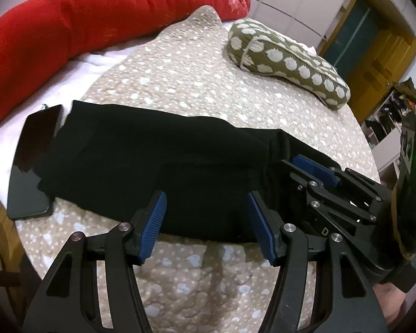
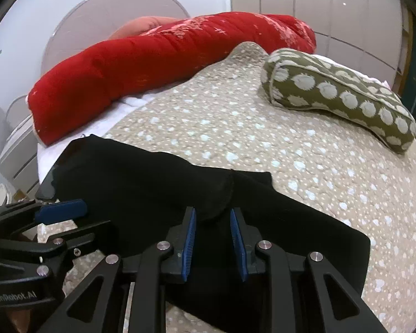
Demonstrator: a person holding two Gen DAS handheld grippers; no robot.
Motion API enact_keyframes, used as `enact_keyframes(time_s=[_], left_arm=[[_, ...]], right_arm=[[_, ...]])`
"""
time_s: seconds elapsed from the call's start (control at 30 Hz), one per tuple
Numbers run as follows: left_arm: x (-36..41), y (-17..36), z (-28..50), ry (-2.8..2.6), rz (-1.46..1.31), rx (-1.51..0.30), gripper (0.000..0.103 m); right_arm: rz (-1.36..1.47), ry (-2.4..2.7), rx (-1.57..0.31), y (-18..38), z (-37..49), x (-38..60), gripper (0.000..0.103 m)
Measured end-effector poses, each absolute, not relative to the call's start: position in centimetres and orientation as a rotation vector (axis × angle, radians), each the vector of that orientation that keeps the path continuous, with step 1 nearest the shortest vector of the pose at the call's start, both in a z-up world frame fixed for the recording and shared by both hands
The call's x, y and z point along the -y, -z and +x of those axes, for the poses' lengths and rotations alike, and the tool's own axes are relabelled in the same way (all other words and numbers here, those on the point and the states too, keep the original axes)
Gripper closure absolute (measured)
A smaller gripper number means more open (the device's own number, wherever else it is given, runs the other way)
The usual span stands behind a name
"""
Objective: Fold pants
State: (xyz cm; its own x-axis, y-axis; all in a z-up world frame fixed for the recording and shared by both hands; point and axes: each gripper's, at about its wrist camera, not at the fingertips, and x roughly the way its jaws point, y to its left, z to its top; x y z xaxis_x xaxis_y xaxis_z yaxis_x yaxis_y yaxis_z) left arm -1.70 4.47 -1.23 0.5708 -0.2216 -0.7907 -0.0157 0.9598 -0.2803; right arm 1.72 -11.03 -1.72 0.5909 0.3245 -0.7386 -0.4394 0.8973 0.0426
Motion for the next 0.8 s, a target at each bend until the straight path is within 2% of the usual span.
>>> enact_keyframes(time_s=[0.07, 0.27, 0.7, 0.77, 0.8], left_arm=[[-5.0, 1.1, -2.0, 0.119, -0.290, -0.950, 0.032], [-6.3, 1.0, -2.6, 0.112, -0.329, -0.941, 0.032], [-10.9, 2.5, -4.1, 0.025, -0.472, -0.938, 0.032], [-11.6, 2.5, -4.6, 0.009, -0.500, -0.918, 0.032], [-12.0, 2.4, -4.8, 0.000, -0.514, -0.906, 0.028]], right_arm=[[-0.154, -0.449, -0.832, 1.9, 1.7, 10.7, 0.078], [-0.181, -0.447, -0.869, 3.2, 2.0, 10.0, 0.078], [-0.228, -0.524, -0.844, 1.4, 2.2, 6.9, 0.078], [-0.234, -0.553, -0.841, 1.2, 2.7, 5.9, 0.077], [-0.238, -0.569, -0.836, 1.1, 2.9, 5.5, 0.073]])
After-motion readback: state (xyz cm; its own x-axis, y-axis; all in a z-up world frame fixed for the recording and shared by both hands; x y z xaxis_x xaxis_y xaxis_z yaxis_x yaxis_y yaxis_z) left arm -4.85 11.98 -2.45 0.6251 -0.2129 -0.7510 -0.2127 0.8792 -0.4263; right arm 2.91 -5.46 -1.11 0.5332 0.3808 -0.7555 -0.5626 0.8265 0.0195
